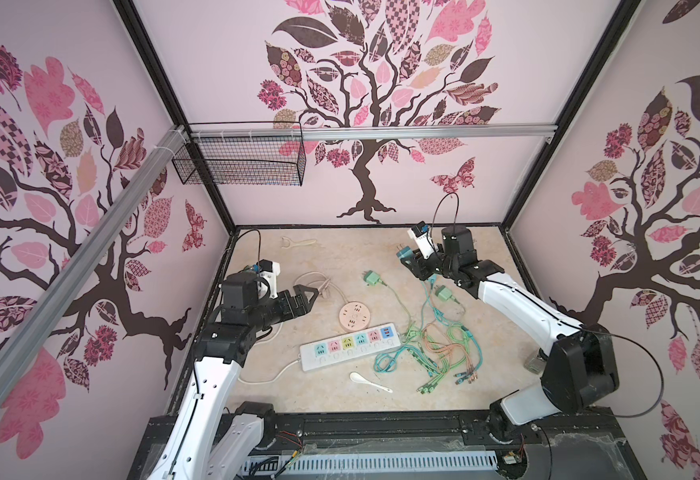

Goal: Insert the plug
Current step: 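Lift the teal plug with the right gripper while the left gripper moves toward it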

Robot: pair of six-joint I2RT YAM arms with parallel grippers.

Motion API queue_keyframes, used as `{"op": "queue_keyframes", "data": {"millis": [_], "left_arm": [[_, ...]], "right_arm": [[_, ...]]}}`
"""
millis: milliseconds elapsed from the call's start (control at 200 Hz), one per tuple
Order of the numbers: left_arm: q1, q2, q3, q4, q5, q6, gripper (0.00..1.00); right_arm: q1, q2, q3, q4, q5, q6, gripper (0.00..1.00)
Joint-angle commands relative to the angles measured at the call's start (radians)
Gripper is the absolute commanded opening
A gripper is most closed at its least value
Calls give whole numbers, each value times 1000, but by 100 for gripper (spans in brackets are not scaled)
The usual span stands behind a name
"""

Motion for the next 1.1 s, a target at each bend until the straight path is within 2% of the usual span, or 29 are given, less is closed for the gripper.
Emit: {"op": "queue_keyframes", "data": {"millis": [0, 150, 310, 490, 825, 1095], "left_arm": [[-3, 11, 49, 76, 121, -38, 98], [-3, 35, 53, 135, 226, -87, 97], [-3, 66, 87, 117, 290, -100, 95], [-15, 82, 104, 161, 372, -146, 93], [-176, 137, 177, 176, 349, -146, 89], [-186, 144, 196, 170, 377, -150, 81]], "right_arm": [[28, -90, -14, 18, -40, 24, 26], [54, -165, -44, 25, -102, 48, 26], [66, -247, -86, 61, -168, 78, 26], [98, -290, -87, 39, -190, 69, 25], [254, -282, -62, 18, -147, 29, 25], [378, -256, -30, 15, -74, 11, 24]]}}
